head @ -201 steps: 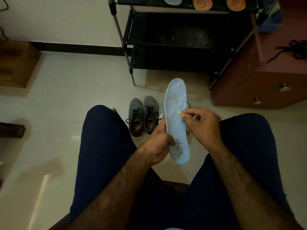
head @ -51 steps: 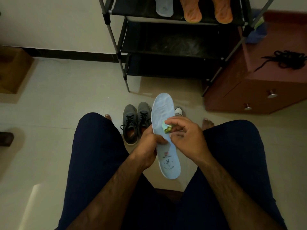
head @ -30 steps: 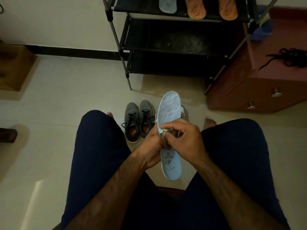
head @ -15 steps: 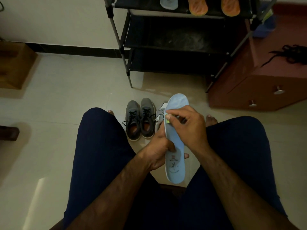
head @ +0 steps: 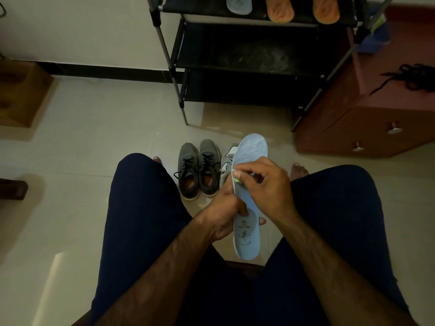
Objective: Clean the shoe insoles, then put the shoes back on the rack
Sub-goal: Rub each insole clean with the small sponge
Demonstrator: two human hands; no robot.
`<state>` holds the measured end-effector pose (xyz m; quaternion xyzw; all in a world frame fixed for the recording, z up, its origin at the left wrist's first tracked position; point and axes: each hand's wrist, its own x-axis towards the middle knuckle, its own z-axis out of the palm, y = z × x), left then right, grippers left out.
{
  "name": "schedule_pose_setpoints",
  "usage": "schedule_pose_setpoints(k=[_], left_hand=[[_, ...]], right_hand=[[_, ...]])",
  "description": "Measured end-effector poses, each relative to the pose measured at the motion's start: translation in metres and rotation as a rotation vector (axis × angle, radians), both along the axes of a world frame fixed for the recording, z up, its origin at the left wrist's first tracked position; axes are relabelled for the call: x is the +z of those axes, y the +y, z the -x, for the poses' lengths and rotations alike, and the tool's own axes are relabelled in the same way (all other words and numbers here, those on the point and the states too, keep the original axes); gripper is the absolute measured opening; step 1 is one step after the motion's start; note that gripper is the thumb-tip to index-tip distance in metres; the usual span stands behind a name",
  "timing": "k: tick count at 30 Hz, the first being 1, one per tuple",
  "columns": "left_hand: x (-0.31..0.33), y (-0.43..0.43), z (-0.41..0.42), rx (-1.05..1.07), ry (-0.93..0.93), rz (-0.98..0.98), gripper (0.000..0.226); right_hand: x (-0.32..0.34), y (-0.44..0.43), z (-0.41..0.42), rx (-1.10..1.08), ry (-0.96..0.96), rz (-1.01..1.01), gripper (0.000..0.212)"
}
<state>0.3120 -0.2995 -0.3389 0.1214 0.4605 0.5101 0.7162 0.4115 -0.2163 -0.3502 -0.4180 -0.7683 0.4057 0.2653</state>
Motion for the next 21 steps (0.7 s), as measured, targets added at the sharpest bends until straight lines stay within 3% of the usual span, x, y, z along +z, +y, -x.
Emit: schedule_pose_setpoints(k=[3, 8, 13, 17, 21], left_hand=[[-0.001, -0.001, 0.0, -0.023, 0.004, 0.018, 0.103], [0.0, 0.0, 0.001, -0.014, 0.013, -0.015, 0.102], [0.001, -0.001, 0.001, -0.018, 0.013, 0.007, 0.1], [0.0, 0.0, 0.003, -0.01, 0.02, -0.014, 0.1], [0.003, -0.001, 0.002, -0.008, -0.014, 0.012, 0.103]], right_hand=[[-0.001, 0.016, 0.002, -0.098, -0.001, 0.015, 0.009], [0.002, -0.009, -0.003, 0.014, -0.018, 0.001, 0.01], [0.001, 0.013, -0.001, -0.099, -0.056, -0.038, 0.009], [0.0, -0.01, -0.006, 0.006, -0.037, -0.022, 0.012], [0.001, 0.015, -0.01, -0.227, -0.072, 0.026, 0.006]])
